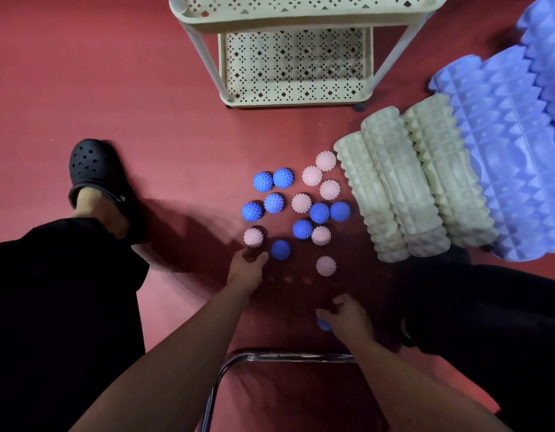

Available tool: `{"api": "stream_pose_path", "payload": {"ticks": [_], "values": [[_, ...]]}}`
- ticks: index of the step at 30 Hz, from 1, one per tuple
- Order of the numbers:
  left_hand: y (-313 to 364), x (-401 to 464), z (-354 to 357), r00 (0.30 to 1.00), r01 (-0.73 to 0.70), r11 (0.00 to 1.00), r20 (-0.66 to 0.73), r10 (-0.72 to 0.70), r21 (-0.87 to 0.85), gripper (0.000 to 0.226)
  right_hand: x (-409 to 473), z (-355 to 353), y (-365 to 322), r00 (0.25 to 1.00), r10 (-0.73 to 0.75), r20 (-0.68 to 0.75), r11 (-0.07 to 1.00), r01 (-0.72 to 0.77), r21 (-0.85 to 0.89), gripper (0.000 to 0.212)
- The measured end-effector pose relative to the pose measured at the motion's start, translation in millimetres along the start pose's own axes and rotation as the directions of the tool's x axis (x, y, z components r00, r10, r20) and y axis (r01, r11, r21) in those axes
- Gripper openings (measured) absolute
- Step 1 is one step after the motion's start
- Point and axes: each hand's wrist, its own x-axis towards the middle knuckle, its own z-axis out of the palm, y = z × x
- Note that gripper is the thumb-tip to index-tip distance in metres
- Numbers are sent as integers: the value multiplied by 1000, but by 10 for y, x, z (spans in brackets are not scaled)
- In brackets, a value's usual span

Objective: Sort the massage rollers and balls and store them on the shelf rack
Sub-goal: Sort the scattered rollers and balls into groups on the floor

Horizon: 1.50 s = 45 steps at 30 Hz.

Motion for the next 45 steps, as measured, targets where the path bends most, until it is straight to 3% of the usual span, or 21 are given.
{"api": "stream_pose_path", "payload": {"ticks": [6,9,14,17,20,25,32,34,38,42,45], "values": [[-14,34,11,992,79,995,101,-73,-54,39,51,135,-33,995,33,91,997,-27,-65,39],[29,38,73,989,76,997,128,-71,-33,30,50,107,-249,995,-16,97,997,8,76,26],[27,43,295,969,192,981,163,-185,-29,29,162,-277,-947,952,-301,-65,905,306,295,19],[7,68,420,960,246,963,167,-226,-109,29,311,-576,-1320,894,-394,-213,870,437,229,26],[6,101,478,957,259,947,186,-224,-192,22,453,-773,-1655,858,-440,-264,847,495,195,27],[152,156,469,998,8,1000,64,-7,-23,35,692,-925,-2140,814,-493,-307,812,557,172,27],[450,286,458,998,-31,997,55,35,-69,32,932,-1210,-2626,697,-615,-369,778,611,-145,27],[504,299,476,994,-20,999,105,23,-36,33,1016,-1261,-2708,698,-648,-306,762,602,-239,26],[575,322,493,978,8,1000,208,-8,2,34,1149,-1238,-2780,781,-601,-167,770,510,-384,31],[688,300,389,981,-115,988,167,97,101,31,1152,-1273,-2700,771,-622,-132,767,568,-298,37],[798,272,238,935,-311,884,-52,350,348,27,1079,-1422,-2491,697,-627,-347,765,635,-106,33]]}}
